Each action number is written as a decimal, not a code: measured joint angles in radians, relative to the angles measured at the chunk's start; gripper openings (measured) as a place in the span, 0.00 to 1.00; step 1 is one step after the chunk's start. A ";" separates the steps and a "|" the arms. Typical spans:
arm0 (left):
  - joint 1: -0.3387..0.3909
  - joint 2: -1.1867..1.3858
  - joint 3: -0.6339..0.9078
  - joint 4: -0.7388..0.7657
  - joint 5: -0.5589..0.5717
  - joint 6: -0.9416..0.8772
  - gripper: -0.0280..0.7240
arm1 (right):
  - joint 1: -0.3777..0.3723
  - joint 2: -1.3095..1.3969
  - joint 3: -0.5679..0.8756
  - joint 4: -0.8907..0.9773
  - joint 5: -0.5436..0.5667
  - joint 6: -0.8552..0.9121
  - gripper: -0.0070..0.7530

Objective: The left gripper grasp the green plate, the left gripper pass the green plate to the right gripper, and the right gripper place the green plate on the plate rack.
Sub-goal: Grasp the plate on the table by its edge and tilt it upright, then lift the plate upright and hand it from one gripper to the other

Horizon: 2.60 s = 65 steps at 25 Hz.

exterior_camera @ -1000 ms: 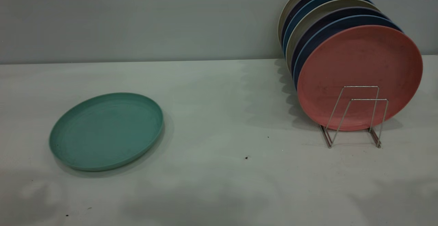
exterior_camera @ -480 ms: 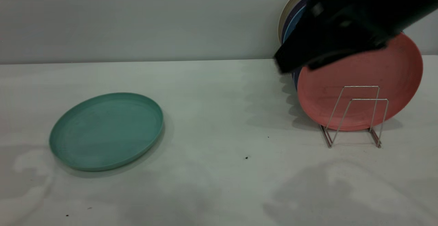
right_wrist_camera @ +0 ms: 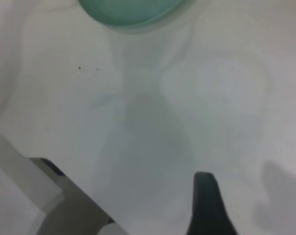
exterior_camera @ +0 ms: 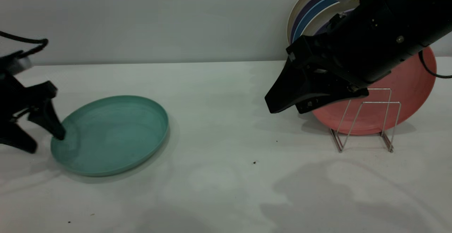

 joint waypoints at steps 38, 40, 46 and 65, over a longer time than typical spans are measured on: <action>-0.123 -0.087 -0.084 -0.458 0.318 0.571 0.06 | -0.238 0.000 0.000 0.290 0.241 -0.089 0.68; -0.174 -0.094 -0.084 -0.462 0.320 0.573 0.06 | -0.238 0.000 0.000 0.299 0.256 -0.094 0.68; -0.308 -0.096 -0.084 -0.462 0.317 0.576 0.06 | -0.238 0.000 0.000 0.307 0.260 -0.103 0.68; -0.378 -0.097 -0.084 -0.437 0.314 0.597 0.06 | -0.247 0.000 0.000 0.194 0.258 -0.071 0.68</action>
